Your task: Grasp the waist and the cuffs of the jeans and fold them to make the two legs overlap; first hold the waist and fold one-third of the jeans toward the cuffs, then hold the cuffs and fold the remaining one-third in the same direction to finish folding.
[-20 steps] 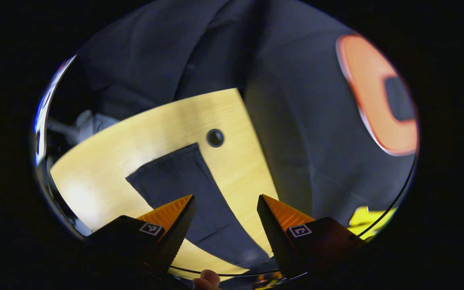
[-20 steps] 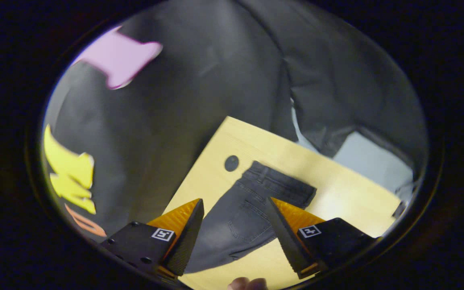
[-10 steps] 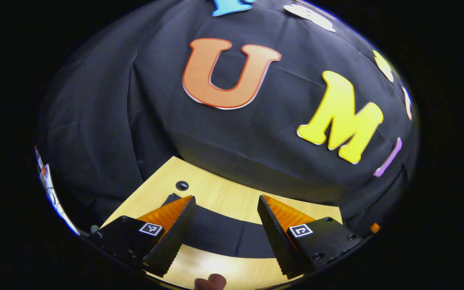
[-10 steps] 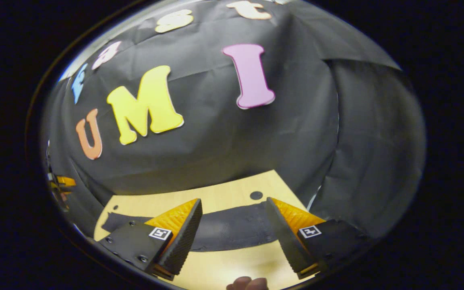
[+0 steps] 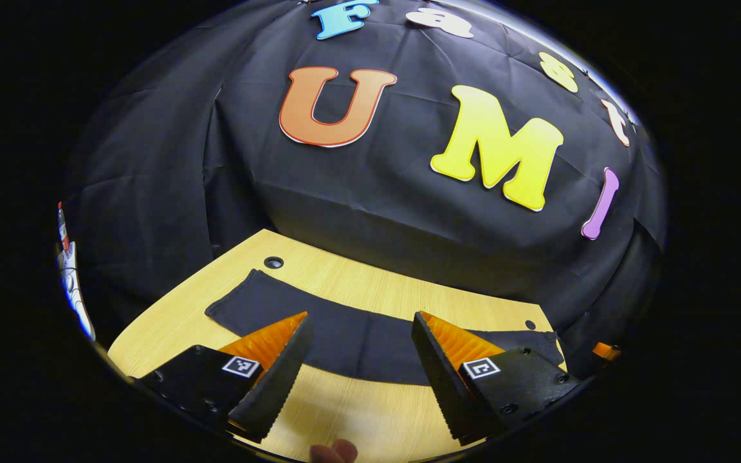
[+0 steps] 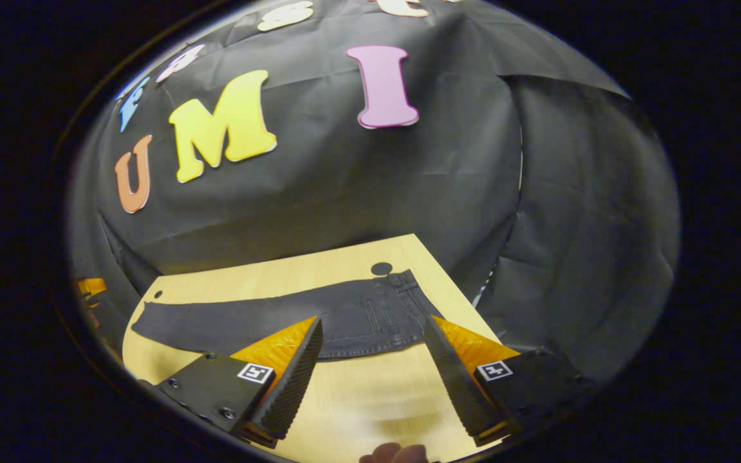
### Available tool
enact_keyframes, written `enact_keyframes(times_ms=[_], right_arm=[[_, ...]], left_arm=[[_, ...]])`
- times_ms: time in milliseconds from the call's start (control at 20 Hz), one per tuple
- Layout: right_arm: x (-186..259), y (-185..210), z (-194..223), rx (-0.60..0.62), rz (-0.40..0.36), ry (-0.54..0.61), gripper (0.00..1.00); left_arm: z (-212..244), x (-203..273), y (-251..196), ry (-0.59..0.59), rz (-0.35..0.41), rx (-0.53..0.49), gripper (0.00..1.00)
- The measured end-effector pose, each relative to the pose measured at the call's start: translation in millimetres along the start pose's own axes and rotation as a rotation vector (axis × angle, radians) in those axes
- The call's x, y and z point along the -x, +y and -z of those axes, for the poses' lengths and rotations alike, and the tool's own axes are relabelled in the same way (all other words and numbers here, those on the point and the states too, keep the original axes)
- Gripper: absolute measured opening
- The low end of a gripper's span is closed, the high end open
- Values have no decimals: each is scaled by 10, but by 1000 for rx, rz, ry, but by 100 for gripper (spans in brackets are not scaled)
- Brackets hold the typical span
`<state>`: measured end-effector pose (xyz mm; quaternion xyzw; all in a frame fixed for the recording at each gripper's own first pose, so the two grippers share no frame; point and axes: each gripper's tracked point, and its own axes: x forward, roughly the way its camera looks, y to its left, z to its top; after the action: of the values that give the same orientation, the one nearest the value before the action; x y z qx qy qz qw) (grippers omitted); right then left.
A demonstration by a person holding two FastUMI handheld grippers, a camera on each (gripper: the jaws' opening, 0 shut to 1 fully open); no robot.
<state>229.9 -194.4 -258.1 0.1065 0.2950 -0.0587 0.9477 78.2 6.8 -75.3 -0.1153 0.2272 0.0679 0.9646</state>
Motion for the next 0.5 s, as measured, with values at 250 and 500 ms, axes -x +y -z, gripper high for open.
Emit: enact_keyframes(times_ms=[250, 500], right_arm=[[-751, -552, 277, -193, 68, 74, 94], [-1415, -968, 603, -357, 157, 137, 99]], left_arm=[[38, 156, -143, -6, -32, -55, 99], [241, 275, -294, 61, -41, 1, 99]])
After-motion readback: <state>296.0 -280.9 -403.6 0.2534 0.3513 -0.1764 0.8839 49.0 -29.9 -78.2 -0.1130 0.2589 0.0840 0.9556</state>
